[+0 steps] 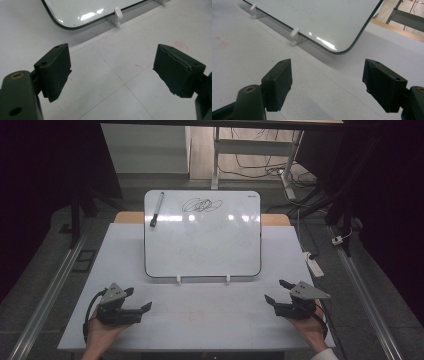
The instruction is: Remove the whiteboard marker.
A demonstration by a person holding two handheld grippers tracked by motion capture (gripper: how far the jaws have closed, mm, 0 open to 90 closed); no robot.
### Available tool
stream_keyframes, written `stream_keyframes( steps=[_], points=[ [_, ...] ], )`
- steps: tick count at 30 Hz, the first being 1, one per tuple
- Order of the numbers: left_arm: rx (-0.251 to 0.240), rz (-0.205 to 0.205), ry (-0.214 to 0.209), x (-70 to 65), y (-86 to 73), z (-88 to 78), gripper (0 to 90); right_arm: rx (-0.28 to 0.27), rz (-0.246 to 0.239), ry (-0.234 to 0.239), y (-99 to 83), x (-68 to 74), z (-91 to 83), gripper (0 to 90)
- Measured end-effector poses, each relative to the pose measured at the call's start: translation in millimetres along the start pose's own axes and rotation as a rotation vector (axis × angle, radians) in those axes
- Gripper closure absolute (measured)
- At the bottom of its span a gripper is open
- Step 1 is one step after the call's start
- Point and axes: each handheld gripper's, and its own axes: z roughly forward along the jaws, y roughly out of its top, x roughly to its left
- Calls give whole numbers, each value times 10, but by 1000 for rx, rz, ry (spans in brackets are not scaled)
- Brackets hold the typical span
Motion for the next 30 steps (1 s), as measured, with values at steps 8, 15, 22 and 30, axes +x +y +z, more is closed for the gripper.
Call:
stream_keyframes(
  steps=[8,15,22,30],
  points=[
    [6,-13,40,6,10,-1,169,10,14,2,-56,-11,-10,255],
    [1,4,74,-40,105,-12,175,-8,29,-6,-26,-43,-76,272],
    [-6,19,94,30,436,-40,194,-5,10,4,33,0,-40,280],
    [-45,22,190,383,1215,181,227,9,-13,17,33,36,12,282]
  ],
)
